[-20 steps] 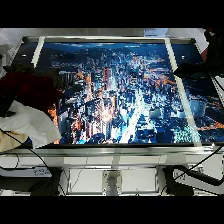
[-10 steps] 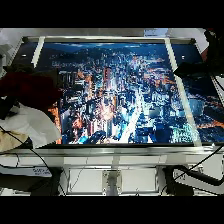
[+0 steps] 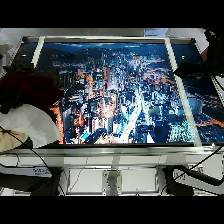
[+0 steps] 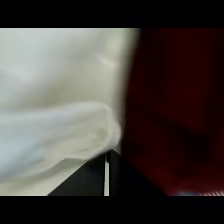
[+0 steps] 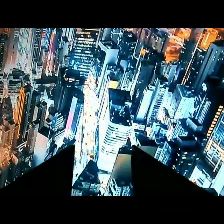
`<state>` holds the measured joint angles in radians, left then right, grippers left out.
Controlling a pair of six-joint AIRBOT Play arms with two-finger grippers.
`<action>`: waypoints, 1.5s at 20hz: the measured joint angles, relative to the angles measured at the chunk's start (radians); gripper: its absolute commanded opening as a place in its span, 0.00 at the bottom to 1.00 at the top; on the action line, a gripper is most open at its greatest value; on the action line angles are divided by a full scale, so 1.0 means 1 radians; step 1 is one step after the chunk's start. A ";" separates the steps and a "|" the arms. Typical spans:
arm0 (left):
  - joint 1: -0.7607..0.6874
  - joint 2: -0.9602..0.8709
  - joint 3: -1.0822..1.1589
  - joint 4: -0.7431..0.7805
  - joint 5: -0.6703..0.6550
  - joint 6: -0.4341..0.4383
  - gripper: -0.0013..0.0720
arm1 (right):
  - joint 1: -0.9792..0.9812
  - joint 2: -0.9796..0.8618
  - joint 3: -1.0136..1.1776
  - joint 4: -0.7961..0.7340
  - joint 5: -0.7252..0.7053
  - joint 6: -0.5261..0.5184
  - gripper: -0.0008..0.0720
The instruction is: Fold the shirts.
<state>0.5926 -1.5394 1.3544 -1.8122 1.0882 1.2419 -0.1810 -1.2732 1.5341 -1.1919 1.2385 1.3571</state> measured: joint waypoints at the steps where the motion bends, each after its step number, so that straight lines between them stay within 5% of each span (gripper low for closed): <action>1: -0.015 0.021 0.017 -0.015 0.004 0.021 0.04 | 0.000 0.000 0.000 0.001 0.000 0.000 0.56; 6: -0.183 0.182 0.095 -0.066 0.010 0.119 0.04 | 0.000 0.002 0.001 0.011 -0.009 0.000 0.56; 11: -0.550 0.298 0.116 -0.118 -0.009 0.201 0.04 | 0.000 0.012 0.002 0.022 -0.016 0.000 0.56; 19: -1.182 0.113 0.121 -0.145 -0.194 0.225 0.04 | -0.001 0.034 0.002 -0.055 -0.018 0.000 0.56; 24: -1.331 -0.102 0.149 -0.248 -0.280 0.204 0.04 | -0.001 0.039 0.002 -0.134 -0.015 0.000 0.56; 30: -1.329 -0.187 0.355 -0.279 -0.326 0.259 0.04 | -0.001 0.039 0.000 -0.178 -0.014 0.000 0.56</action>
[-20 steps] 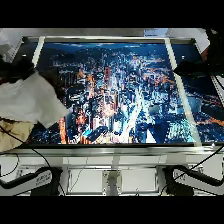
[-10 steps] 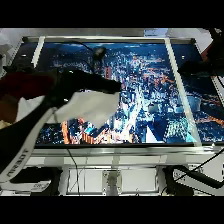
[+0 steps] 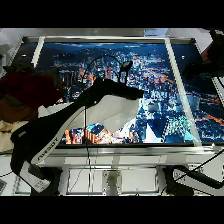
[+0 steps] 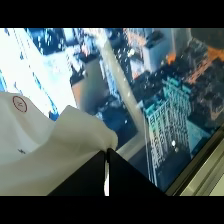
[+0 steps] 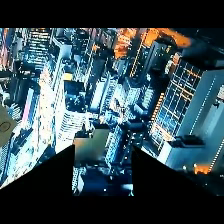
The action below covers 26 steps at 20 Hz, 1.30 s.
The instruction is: Fold the shirts.
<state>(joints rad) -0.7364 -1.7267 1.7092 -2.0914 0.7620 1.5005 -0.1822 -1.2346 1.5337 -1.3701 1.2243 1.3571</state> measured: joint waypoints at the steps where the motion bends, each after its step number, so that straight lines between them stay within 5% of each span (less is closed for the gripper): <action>1: 0.010 -0.004 0.037 0.000 -0.002 0.004 0.04 | 0.000 0.000 0.000 -0.002 0.000 0.000 0.56; 5: 0.024 -0.013 0.132 -0.005 0.021 0.017 0.08 | 0.000 0.000 0.000 0.000 0.000 0.000 0.57; 6: 0.021 -0.015 0.143 -0.006 0.027 0.024 0.40 | 0.000 0.000 0.000 0.008 0.000 0.000 0.57; 7: 0.019 -0.016 0.150 -0.008 0.031 0.029 0.87 | 0.001 0.000 0.000 0.022 0.003 0.001 0.57; 8: 0.019 -0.016 0.159 -0.008 0.034 0.036 0.99 | 0.001 0.000 0.000 0.043 0.008 0.000 0.57; 13: 0.096 -0.013 0.245 0.056 0.098 0.044 0.99 | 0.001 0.000 -0.058 0.220 0.073 -0.109 0.71; 17: 0.248 0.021 0.299 0.238 0.310 0.031 0.98 | 0.001 0.000 -0.262 0.300 0.080 -0.165 0.71; 21: 0.404 0.036 0.296 0.444 0.593 0.018 0.98 | 0.002 -0.011 -0.510 0.381 -0.076 -0.185 0.71; 26: 0.532 0.053 0.256 0.558 0.751 0.018 0.98 | 0.020 -0.076 -0.662 0.473 -0.266 -0.195 0.71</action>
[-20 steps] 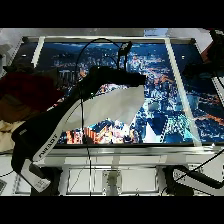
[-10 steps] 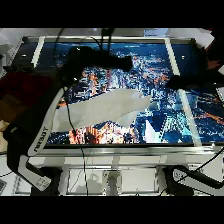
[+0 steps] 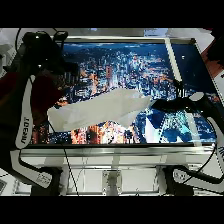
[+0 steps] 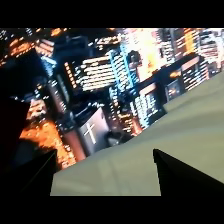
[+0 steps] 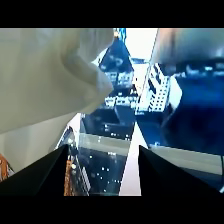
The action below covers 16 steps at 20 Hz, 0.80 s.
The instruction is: Fold the shirts.
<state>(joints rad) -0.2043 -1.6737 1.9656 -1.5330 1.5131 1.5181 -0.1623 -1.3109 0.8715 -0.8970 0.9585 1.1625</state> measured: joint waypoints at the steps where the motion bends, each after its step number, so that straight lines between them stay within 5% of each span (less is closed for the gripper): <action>1: 0.012 0.011 -0.018 0.013 0.012 0.001 0.98 | 0.016 -0.021 -0.012 0.012 -0.032 -0.004 0.71; 9: 0.042 0.477 -0.593 0.057 -0.117 -0.013 0.98 | 0.128 -0.116 -0.039 0.050 -0.276 -0.034 0.71; 16: 0.044 1.011 -1.279 0.061 -0.283 -0.294 0.98 | 0.141 -0.135 -0.040 0.144 -0.369 -0.116 0.60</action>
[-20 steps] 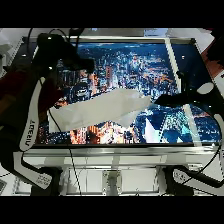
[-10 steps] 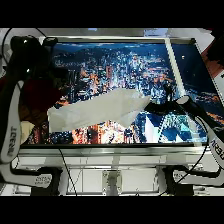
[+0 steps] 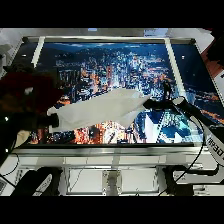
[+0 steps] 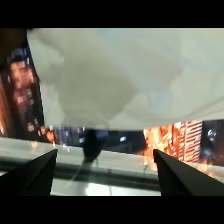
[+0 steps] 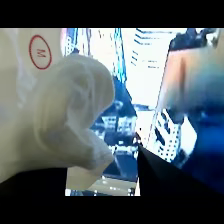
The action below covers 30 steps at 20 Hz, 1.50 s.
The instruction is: Fold the shirts.
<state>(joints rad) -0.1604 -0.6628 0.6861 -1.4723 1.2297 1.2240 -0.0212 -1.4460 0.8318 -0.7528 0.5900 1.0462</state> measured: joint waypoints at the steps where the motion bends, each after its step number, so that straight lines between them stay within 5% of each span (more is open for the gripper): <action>1: 0.000 0.035 -0.056 0.000 -0.024 -0.037 0.98 | 0.000 -0.005 0.000 0.025 -0.002 -0.016 0.59; 6: 0.000 0.106 -0.200 0.031 -0.216 -0.132 0.98 | 0.001 -0.021 0.000 0.100 0.021 -0.064 0.05; 14: 0.000 0.065 -0.301 0.224 -0.349 -0.280 0.98 | -0.001 -0.024 0.000 0.152 0.031 -0.077 0.05; 21: 0.001 -0.119 -0.320 0.210 -0.476 -0.657 0.98 | -0.001 -0.024 0.000 0.165 0.055 -0.079 0.05; 22: 0.001 -0.138 -0.321 0.183 -0.496 -0.690 0.91 | -0.001 -0.024 0.000 0.166 0.057 -0.079 0.05; 25: 0.001 -0.171 -0.322 0.138 -0.558 -0.770 0.07 | -0.001 -0.024 0.000 0.166 0.058 -0.079 0.05; 30: 0.001 -0.186 -0.322 0.158 -0.661 -0.837 0.05 | -0.001 -0.024 0.000 0.168 0.064 -0.079 0.05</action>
<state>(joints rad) -0.1596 -0.8486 0.3641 -1.3148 0.5690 0.3874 -0.0223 -1.4704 0.8318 -0.5846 0.6544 0.9672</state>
